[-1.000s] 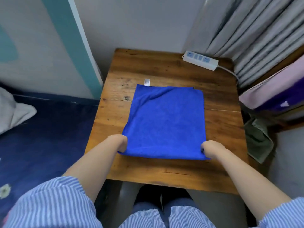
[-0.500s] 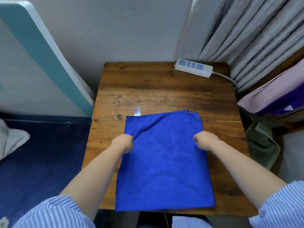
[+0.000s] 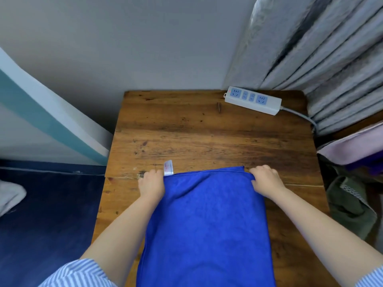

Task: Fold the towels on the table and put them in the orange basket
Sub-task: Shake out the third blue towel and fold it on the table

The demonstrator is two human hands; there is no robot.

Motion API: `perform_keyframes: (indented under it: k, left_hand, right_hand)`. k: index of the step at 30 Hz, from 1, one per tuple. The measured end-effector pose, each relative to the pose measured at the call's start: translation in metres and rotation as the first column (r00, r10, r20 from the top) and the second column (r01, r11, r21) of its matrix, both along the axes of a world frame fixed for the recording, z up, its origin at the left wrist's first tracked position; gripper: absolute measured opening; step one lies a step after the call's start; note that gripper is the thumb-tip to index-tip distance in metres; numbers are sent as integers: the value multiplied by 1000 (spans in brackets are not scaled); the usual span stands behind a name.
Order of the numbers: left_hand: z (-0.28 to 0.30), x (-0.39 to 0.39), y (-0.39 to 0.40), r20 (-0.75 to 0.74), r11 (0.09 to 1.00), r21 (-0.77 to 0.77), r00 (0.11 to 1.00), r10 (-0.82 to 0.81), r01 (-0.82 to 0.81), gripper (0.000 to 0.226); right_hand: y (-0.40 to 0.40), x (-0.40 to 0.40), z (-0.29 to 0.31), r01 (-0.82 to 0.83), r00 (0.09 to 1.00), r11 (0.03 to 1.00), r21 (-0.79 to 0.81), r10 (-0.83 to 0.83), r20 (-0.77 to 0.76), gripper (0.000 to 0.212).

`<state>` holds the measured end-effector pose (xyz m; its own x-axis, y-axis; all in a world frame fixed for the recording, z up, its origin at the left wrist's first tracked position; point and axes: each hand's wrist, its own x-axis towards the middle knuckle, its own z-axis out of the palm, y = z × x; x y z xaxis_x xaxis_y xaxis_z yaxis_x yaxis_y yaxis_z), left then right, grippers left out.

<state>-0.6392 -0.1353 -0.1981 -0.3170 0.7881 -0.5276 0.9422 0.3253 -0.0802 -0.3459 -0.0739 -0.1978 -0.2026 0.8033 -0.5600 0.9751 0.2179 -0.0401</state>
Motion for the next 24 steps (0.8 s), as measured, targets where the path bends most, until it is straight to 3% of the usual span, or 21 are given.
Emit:
perform_keyframes:
  k: [6, 13, 17, 20, 24]
  left_hand:
    - [-4, -18, -4, 95, 995, 104, 995, -11, 1, 20]
    - [17, -27, -26, 275, 929, 362, 943, -186, 77, 16]
    - [23, -28, -41, 327, 879, 462, 897, -297, 122, 14]
    - [20, -26, -47, 404, 939, 341, 908, -110, -38, 19]
    - [14, -29, -40, 423, 938, 293, 905, 47, -186, 25]
  right_hand:
    - [13, 7, 14, -117, 989, 961, -250, 91, -112, 31]
    - [14, -5, 28, -145, 980, 976, -160, 119, -158, 31]
    - [8, -13, 33, -174, 973, 946, -275, 122, -197, 34]
    - [6, -15, 37, -194, 971, 890, -413, 115, -208, 30]
    - [11, -18, 43, -192, 969, 835, -516, 77, -235, 26]
